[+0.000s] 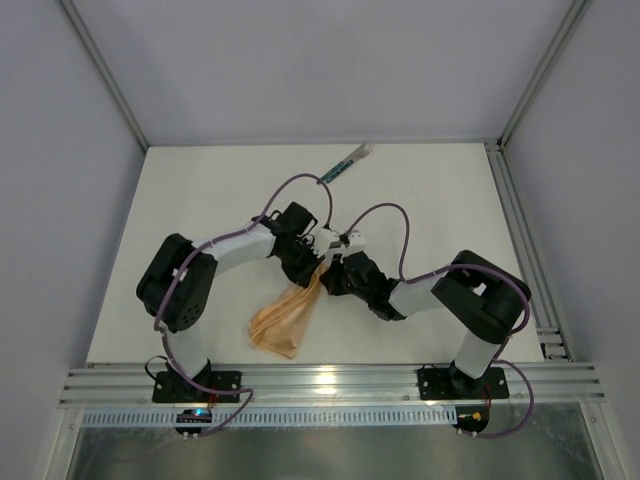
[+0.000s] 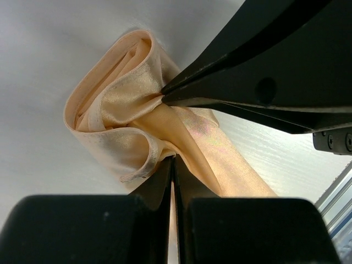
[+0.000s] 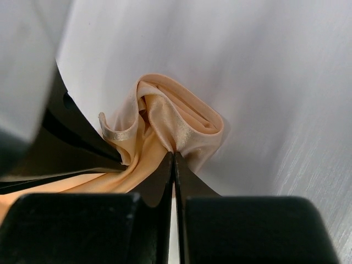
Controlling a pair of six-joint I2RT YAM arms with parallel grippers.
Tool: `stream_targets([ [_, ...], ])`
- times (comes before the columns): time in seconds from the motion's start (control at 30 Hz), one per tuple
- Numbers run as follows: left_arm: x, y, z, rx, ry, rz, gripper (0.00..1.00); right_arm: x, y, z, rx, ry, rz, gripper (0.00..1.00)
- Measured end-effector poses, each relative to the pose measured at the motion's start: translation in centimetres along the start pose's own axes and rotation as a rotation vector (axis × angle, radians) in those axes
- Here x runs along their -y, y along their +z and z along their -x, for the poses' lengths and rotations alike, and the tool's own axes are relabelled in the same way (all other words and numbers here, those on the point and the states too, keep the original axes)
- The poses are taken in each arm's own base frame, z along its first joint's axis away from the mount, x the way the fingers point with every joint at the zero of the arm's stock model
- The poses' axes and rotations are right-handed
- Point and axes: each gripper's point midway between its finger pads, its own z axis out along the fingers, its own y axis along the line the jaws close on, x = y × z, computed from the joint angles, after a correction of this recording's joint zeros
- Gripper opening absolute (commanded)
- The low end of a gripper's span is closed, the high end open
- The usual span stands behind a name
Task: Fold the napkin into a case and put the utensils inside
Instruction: Stuff the smaller-rectangle-folded napkin at the center of the board.
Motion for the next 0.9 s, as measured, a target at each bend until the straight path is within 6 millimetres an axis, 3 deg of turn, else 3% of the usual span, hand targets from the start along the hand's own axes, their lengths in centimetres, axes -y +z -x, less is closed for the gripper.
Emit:
stream_targets([
  [0.37, 0.4, 0.7, 0.3, -0.038, 0.034, -0.018, 0.02, 0.8, -1.3, -0.2, -0.014, 0.032, -0.014, 0.04],
  [0.47, 0.5, 0.7, 0.3, -0.038, 0.035, -0.022, 0.07, 0.6, -1.3, -0.3, -0.02, 0.04, -0.005, 0.05],
  [0.7, 1.5, 0.9, 0.5, -0.026, 0.032, -0.082, 0.3, 0.1, -1.0, -0.4, -0.019, 0.073, 0.024, 0.13],
  [0.9, 2.1, 0.9, 0.7, -0.023, 0.009, -0.12, 0.37, -0.2, -0.7, -0.2, -0.008, 0.096, 0.038, 0.15],
])
